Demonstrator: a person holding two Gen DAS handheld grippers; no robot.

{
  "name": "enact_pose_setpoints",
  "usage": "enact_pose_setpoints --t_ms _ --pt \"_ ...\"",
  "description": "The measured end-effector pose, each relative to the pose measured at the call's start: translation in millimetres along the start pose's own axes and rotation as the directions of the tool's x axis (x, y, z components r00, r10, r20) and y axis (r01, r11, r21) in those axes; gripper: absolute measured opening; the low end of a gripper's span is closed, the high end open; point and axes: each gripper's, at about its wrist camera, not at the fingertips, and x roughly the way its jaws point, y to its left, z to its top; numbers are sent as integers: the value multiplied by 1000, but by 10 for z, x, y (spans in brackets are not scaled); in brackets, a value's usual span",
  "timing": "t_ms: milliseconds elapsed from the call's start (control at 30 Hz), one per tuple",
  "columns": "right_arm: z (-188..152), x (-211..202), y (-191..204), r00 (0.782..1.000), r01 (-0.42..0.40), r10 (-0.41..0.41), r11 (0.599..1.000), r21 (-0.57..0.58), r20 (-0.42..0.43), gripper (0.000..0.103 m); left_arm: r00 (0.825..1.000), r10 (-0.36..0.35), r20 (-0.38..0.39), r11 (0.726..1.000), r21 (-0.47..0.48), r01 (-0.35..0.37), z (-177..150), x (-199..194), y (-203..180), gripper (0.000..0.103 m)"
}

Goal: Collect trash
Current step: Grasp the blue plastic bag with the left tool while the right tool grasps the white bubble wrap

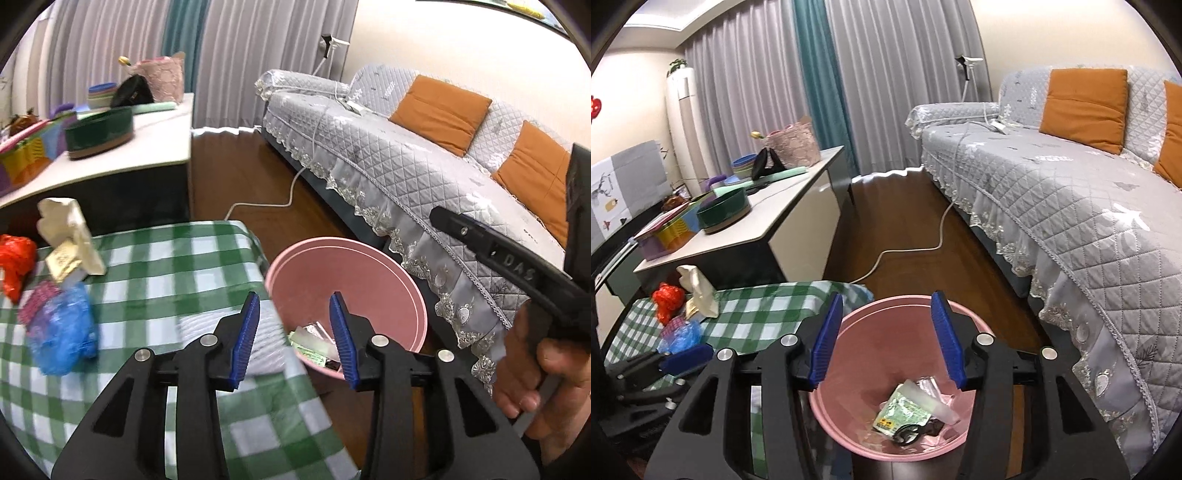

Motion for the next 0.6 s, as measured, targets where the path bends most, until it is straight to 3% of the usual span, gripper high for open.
enact_pose_setpoints --t_ms 400,600 --pt "-176 -70 523 994 -109 107 992 -69 -39 48 994 91 60 995 -44 -88 -154 -751 608 37" --pt "-315 71 787 984 -158 146 980 -122 -102 49 977 192 87 979 -87 -185 -318 -838 998 37"
